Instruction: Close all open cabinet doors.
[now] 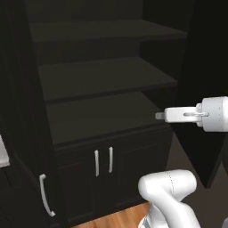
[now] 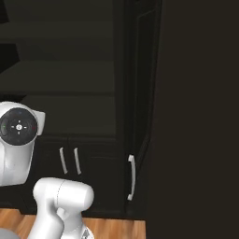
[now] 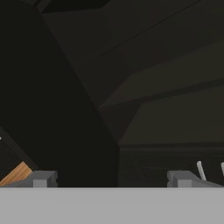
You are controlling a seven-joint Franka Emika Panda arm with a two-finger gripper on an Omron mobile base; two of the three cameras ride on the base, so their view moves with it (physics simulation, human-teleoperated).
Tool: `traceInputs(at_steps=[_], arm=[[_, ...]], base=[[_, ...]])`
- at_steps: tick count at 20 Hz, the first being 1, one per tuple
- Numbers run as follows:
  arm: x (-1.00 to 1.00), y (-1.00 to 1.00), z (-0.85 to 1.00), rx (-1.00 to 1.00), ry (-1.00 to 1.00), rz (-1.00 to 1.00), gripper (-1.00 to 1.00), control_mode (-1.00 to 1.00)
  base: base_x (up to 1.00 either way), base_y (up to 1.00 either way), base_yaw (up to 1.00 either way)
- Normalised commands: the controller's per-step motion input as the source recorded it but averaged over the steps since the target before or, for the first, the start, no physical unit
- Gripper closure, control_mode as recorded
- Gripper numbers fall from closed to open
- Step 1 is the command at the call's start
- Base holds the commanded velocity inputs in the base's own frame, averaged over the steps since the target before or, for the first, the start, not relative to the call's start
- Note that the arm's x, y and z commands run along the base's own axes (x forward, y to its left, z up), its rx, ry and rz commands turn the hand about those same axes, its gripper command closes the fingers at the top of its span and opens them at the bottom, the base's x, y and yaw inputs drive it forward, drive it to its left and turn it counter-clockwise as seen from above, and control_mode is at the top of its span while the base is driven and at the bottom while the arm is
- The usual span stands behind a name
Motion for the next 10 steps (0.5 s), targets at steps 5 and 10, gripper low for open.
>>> traceInputs(at_steps=[5, 10], arm=[[0.0, 0.0, 0.0, 0.0, 0.0, 0.0, -1.0, 1.0], [0.0, 0.0, 0.0, 0.0, 0.0, 0.0, -1.0, 1.0]], base=[[-0.27, -0.3, 0.01], [-0.25, -0.19, 0.0]])
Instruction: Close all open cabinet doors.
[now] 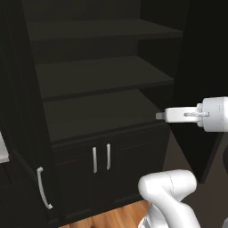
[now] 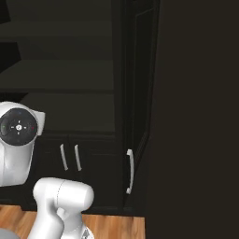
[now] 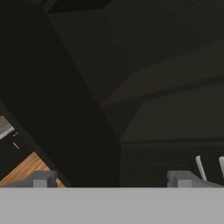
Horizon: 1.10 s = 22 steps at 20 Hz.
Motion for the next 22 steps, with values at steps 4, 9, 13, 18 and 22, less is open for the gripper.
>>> traceInputs(at_steps=[4, 9, 13, 18, 22], arm=[[0.0, 0.0, 0.0, 0.0, 0.0, 0.0, -1.0, 1.0], [0.0, 0.0, 0.0, 0.0, 0.0, 0.0, -1.0, 1.0], [0.0, 0.0, 0.0, 0.0, 0.0, 0.0, -1.0, 1.0], [-0.07, 0.0, 0.0, 0.0, -0.02, 0.0, -1.0, -1.0], [-0.69, 0.0, 0.0, -0.04, -0.23, 0.0, -1.0, -1.0]], base=[[0.0, -0.02, 0.0], [0.0, 0.0, 0.0], [0.0, 0.0, 0.0], [-0.03, 0.0, 0.0], [0.0, 0.0, 0.0]])
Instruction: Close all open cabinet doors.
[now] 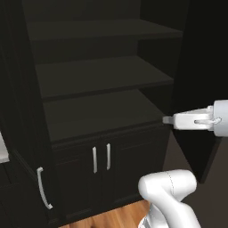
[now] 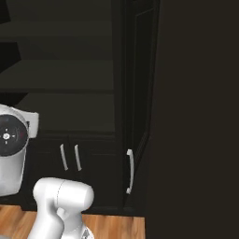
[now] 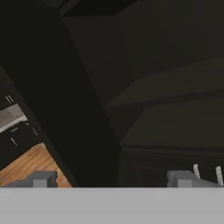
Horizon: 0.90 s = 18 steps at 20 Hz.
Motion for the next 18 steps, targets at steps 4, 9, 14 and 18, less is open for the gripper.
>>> traceInputs(at_steps=[4, 9, 14, 18], arm=[[-0.96, -0.15, 0.0, -0.08, -0.33, 0.0, -1.0, -1.0], [-0.69, -0.3, 0.0, -0.13, -0.29, 0.0, -1.0, -1.0], [-0.14, -0.54, 0.01, -0.07, -0.19, 0.0, -1.0, -1.0], [0.0, -0.85, 0.01, -0.01, -0.14, 0.0, -1.0, -1.0]], base=[[0.0, 0.0, 0.0], [0.0, 0.0, 0.0], [0.0, 0.0, 0.0], [0.0, 0.0, 0.0]])
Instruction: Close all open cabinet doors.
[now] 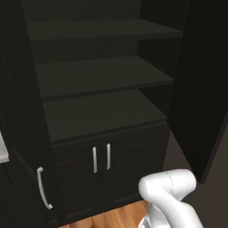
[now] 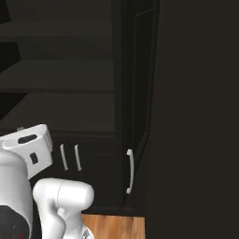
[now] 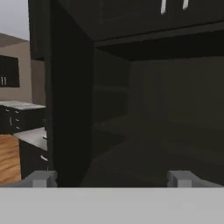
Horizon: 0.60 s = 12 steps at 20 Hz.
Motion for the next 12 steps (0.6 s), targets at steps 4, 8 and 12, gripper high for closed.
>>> traceInputs(at_steps=[4, 8, 12], arm=[[0.0, -0.92, 0.0, 0.0, -0.08, 0.0, -1.0, -1.0], [0.01, -0.75, 0.0, 0.0, -0.03, 0.0, -1.0, -1.0], [0.32, -0.54, -0.01, 0.0, 0.0, 0.0, -1.0, -1.0]], base=[[0.0, 0.0, 0.0], [0.0, 0.0, 0.0], [0.0, 0.0, 0.0]])
